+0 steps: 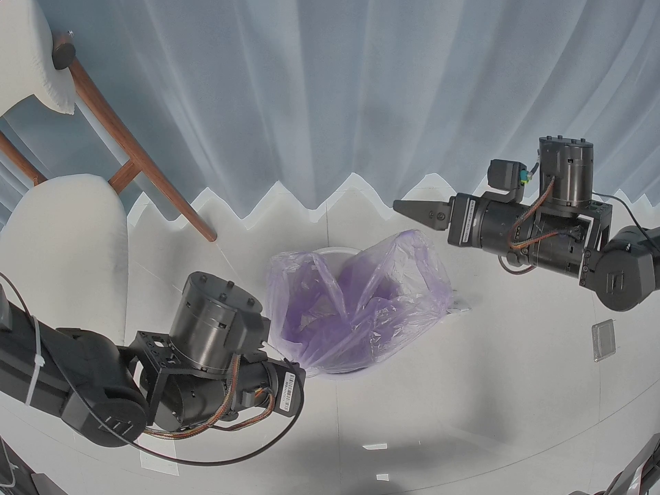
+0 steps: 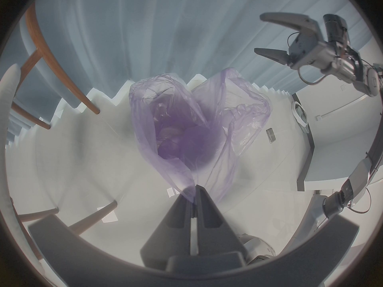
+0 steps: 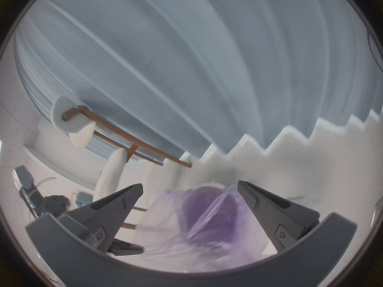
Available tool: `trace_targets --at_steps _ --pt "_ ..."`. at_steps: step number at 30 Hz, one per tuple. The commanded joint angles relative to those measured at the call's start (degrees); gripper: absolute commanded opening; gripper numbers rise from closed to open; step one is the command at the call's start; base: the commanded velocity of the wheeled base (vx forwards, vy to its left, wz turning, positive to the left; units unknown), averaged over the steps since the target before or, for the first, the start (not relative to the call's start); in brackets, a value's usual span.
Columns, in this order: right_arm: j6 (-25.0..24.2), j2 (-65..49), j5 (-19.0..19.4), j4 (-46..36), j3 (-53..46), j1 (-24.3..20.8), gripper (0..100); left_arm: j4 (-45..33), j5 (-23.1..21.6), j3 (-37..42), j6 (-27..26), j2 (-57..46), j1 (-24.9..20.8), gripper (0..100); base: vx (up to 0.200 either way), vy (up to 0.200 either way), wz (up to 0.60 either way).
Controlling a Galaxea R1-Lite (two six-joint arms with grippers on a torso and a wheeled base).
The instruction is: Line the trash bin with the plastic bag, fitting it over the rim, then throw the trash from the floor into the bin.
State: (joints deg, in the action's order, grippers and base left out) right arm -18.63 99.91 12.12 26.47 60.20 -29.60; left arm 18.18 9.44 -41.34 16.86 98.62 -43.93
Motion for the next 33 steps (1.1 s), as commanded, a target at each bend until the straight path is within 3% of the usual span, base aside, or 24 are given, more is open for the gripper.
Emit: trace_targets --at_steps 1,21,33 --pt "-5.28 -2.88 -0.08 -4.32 -2.10 -7.14 100 0.02 0.06 -0.23 0.10 0.69 -0.54 0 0.000 0.000 0.00" --pt "-7.30 4.76 1.59 -3.44 -6.41 -6.26 100 -0.07 -0.12 0.56 0.54 1.57 -0.63 0 0.000 0.000 0.00" --pt "-2.47 10.92 1.86 3.33 -4.47 -4.41 100 0.02 -0.29 2.05 0.54 2.63 -3.97 0 0.000 0.000 0.00"
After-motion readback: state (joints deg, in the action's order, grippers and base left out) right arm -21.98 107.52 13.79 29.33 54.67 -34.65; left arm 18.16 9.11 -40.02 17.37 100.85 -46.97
